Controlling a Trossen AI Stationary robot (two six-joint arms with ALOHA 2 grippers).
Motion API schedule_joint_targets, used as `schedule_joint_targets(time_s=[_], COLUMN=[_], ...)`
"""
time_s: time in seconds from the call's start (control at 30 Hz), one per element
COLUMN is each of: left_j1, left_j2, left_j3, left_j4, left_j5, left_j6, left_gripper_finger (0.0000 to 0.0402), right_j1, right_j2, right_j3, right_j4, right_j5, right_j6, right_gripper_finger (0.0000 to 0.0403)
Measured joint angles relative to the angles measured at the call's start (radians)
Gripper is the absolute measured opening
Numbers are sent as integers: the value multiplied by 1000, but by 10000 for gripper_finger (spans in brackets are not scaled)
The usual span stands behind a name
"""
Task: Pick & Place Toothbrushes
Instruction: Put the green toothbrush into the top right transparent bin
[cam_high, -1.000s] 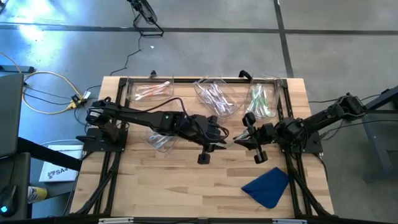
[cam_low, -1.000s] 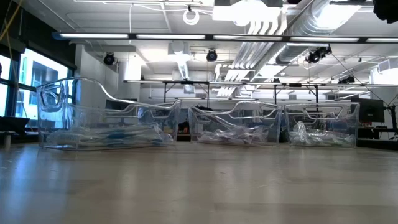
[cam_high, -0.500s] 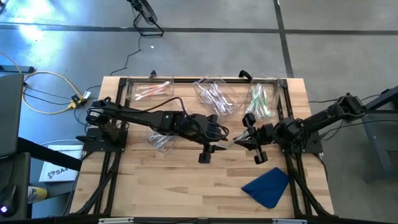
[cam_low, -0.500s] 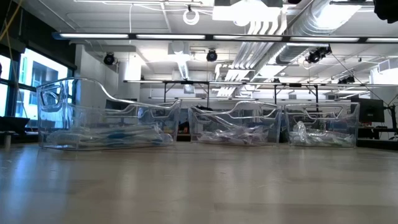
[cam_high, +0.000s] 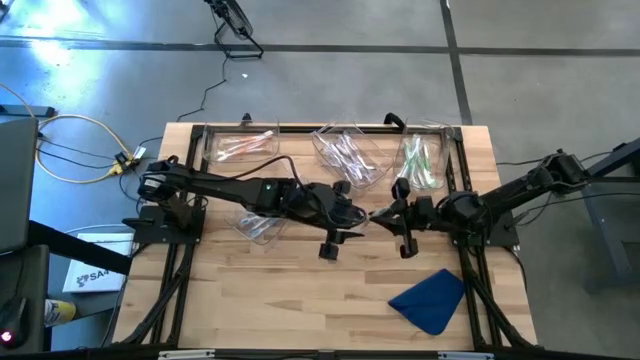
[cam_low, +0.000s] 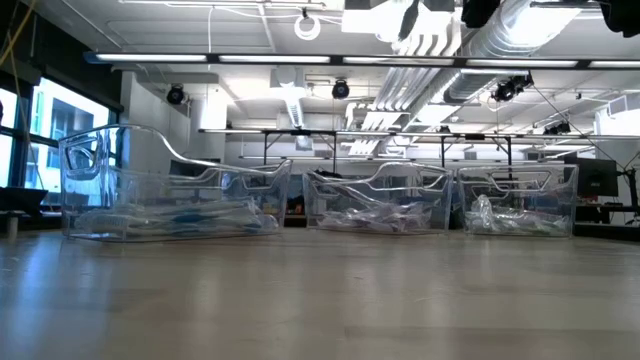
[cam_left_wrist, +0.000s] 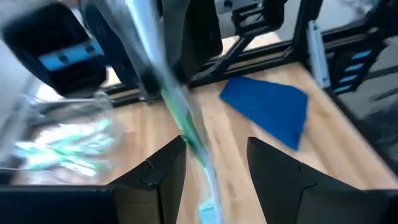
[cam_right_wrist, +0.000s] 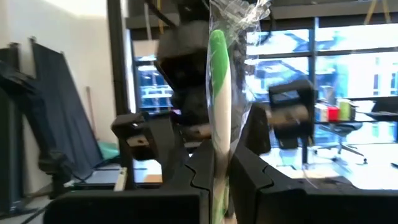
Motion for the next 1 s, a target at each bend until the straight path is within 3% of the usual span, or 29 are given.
schedule_joint_targets(time_s=[0.2,0.5,0.63,0.83,1.0], left_j1=[-13,-13,-18,-50,-98], left_j2=[-14,-29,-69,-123,-158], left_j3=[1,0,-1,-23,-108], left_j4=[4,-23,-59,-39,13], left_j5=[-88,-95,-174,-272,-276], left_j6=[131,232,241,244,244], left_gripper_finger=[165,165,165,165,165], right_j1=[0,0,0,1,1], right_j2=[-22,-134,-205,-301,-345], right_j3=[0,0,0,0,0], right_j4=[-59,-174,-276,-386,-474], right_j5=[89,144,188,341,564], right_j6=[0,5,6,2,-1], right_gripper_finger=[19,19,19,19,19])
